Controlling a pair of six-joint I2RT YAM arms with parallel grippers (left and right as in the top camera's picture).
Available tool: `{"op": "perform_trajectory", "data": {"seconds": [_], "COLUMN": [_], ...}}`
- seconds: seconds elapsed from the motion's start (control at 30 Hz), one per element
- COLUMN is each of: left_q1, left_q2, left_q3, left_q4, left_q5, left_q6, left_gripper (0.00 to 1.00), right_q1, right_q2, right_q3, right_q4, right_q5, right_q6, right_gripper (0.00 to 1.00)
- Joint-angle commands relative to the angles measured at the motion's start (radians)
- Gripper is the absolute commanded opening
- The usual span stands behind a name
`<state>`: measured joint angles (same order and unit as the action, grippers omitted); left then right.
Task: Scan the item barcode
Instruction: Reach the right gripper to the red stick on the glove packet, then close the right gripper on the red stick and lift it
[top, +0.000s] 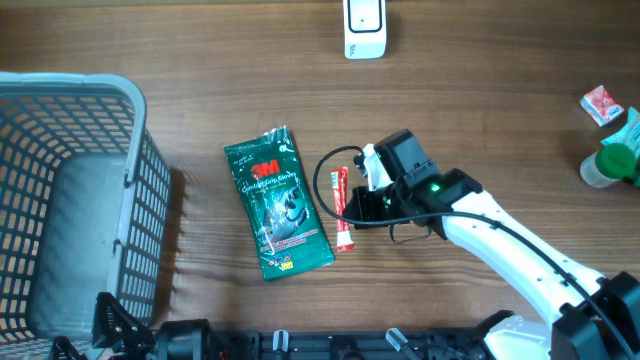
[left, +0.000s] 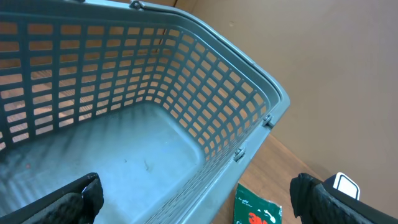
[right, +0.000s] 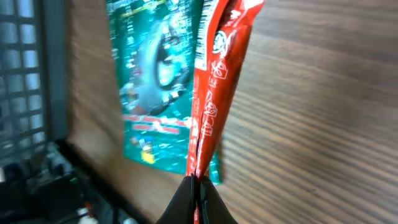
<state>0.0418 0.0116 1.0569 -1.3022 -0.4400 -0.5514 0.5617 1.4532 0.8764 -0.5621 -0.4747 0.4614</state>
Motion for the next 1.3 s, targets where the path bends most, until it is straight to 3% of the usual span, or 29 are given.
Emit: {"op": "perform_trajectory", "data": {"seconds": [0.0, 0.27, 0.43, 0.67, 0.8, 0.83, 0.87, 0.9, 1.03, 1.2, 1.27], "left_q1": [0.002, 0.002, 0.002, 0.002, 0.002, 0.002, 0.002, 0.002, 0.002, 0.002, 0.002], "left_q2": [-0.007, -0.007, -0.007, -0.007, -0.007, -0.007, -0.007, -0.007, -0.007, -0.007, -0.007], "left_q3": [-0.019, -0.019, -0.019, -0.019, -0.019, -0.019, -0.019, -0.019, -0.019, -0.019, -0.019], "left_q4": [-0.021, -0.021, -0.021, -0.021, -0.021, -0.021, -0.021, -0.021, -0.021, -0.021, -0.021], "left_q5": [0.009, 0.009, 0.009, 0.009, 0.009, 0.009, 0.009, 0.009, 0.009, 0.009, 0.009], "left_q6": [-0.007, -0.007, -0.007, -0.007, -0.007, -0.007, -0.007, -0.007, -0.007, -0.007, -0.007], "left_gripper": [1.00, 1.00, 1.00, 1.00, 1.00, 1.00, 1.00, 1.00, 1.00, 1.00, 1.00], "right_q1": [0.032, 0.277, 0.307, 0.298, 0.281, 0.281, 0.281, 0.281, 0.281, 0.281, 0.281], "right_q2": [0.005, 0.014, 0.075, 0.208, 0.167, 0.149, 0.139, 0.137, 0.172, 0.247, 0.266], "right_q3": [0.000, 0.000, 0.000, 0.002, 0.040, 0.040, 0.040, 0.040, 0.011, 0.008, 0.008], "right_q4": [-0.007, 0.007, 0.031, 0.039, -0.037, -0.043, -0.048, -0.048, 0.001, -0.028, -0.034], "right_q5": [0.169, 0.237, 0.058, 0.091, 0.102, 0.102, 0.117, 0.121, 0.150, 0.165, 0.164], "right_q6": [-0.053, -0.225, -0.316, -0.263, -0.256, -0.280, -0.295, -0.313, -0.331, -0.321, -0.290], "right_gripper": [0.05, 0.05, 0.05, 0.05, 0.29, 0.52, 0.69, 0.76, 0.77, 0.61, 0.60]}}
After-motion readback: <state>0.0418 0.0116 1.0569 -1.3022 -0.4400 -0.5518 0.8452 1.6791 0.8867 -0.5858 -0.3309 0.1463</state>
